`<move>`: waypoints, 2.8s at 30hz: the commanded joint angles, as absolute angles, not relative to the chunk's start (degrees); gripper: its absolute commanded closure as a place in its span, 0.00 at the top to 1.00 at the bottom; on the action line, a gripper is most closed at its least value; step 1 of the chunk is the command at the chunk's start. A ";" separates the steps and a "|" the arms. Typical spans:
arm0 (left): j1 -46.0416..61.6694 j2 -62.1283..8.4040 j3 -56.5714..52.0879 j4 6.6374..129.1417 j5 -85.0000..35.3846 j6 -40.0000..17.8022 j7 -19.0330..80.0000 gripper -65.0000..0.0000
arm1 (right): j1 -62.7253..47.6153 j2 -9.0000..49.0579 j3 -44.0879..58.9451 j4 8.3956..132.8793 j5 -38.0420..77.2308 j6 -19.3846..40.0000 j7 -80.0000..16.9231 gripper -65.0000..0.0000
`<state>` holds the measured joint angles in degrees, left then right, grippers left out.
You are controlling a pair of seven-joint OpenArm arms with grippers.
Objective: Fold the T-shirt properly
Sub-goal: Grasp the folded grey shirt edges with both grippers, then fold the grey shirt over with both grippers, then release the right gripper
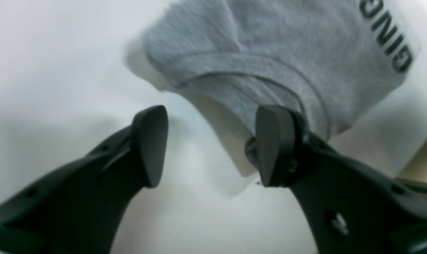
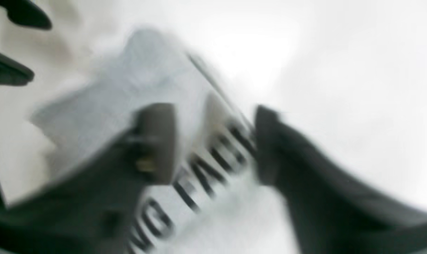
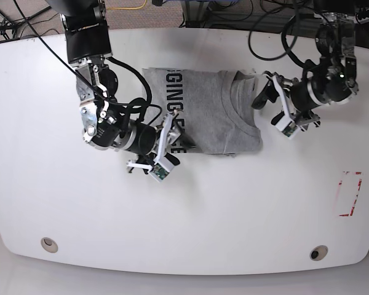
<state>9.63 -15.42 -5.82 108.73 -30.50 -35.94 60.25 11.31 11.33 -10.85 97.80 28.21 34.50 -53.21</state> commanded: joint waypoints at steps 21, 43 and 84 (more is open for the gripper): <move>12.88 3.03 6.99 108.26 -2.33 -35.74 46.81 0.08 | 11.03 16.84 -8.66 93.93 24.57 34.24 -45.58 0.12; 12.00 2.77 7.16 99.21 -2.33 -35.74 46.73 0.08 | 9.10 13.41 -8.57 79.43 15.43 37.93 -33.36 0.12; -13.85 -3.47 7.60 83.82 -2.51 -36.18 47.08 0.09 | -14.99 8.66 -14.55 96.92 15.34 29.23 -32.04 0.12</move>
<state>-12.34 -3.68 7.66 81.84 -1.89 -36.07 48.21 -15.27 8.38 -14.41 95.94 15.46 30.04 -31.33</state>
